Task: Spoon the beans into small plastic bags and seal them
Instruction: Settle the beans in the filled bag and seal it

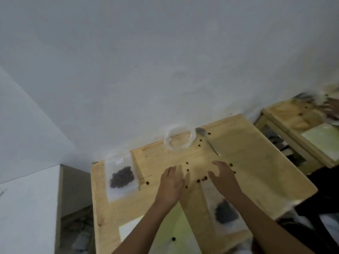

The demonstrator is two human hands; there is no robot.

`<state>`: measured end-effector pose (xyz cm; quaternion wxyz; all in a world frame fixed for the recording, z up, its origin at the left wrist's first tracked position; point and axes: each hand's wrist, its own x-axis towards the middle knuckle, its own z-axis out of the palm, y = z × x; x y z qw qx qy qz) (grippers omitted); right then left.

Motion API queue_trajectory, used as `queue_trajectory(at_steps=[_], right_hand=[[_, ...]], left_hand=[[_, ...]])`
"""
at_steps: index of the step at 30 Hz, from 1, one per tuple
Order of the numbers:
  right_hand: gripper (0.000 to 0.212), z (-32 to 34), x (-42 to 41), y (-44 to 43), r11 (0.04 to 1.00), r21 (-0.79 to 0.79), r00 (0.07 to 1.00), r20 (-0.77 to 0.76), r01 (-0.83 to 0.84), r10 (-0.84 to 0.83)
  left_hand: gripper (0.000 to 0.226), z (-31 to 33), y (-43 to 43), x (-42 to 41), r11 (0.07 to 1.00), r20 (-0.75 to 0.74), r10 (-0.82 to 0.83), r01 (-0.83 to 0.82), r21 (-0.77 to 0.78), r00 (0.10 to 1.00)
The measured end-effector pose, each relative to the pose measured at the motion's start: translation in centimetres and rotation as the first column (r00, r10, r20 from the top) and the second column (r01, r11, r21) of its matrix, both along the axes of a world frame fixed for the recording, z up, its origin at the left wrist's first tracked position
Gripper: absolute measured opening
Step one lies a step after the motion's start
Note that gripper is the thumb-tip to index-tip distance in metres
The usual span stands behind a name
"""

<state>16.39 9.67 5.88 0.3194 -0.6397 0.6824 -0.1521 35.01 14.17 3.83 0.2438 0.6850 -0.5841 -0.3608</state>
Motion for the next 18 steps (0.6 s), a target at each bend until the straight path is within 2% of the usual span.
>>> queue_trajectory(at_steps=[2,5,7,9,11,15,18], right_hand=[[0.045,-0.8,-3.0,2.3,0.996,0.068,0.998,-0.005,0.058,-0.058],[0.047,-2.8,-6.2,5.9,0.984,0.156,0.996,-0.043,0.083,-0.077],[0.051,-4.3,-7.3,7.7,0.977,0.201,0.997,-0.054,0.073,-0.064],[0.062,-5.5,-7.8,8.7,0.964,0.256,0.997,-0.015,0.076,-0.074],[0.070,-6.3,-7.8,9.1,0.950,0.299,0.996,-0.013,0.092,-0.093],[0.066,-7.2,-7.1,9.7,0.977,0.191,0.996,-0.018,0.091,-0.090],[0.063,-7.2,-7.3,10.4,0.975,0.185,0.990,0.038,0.124,-0.133]], left_hand=[[0.056,-1.3,1.3,-2.7,0.992,-0.046,-0.067,0.072,0.099,0.997],[0.058,-3.5,3.5,-5.9,0.962,0.031,-0.212,0.202,0.184,0.977],[0.059,-4.3,4.4,-7.4,0.946,0.054,-0.250,0.232,0.226,0.967],[0.058,-4.5,5.1,-8.8,0.944,0.011,-0.243,0.234,0.231,0.970],[0.066,-4.3,5.8,-9.8,0.925,0.007,-0.282,0.270,0.267,0.959],[0.077,-5.2,6.6,-11.1,0.892,-0.012,-0.332,0.318,0.321,0.943],[0.074,-5.4,6.9,-11.5,0.917,-0.086,-0.255,0.269,0.295,0.963]])
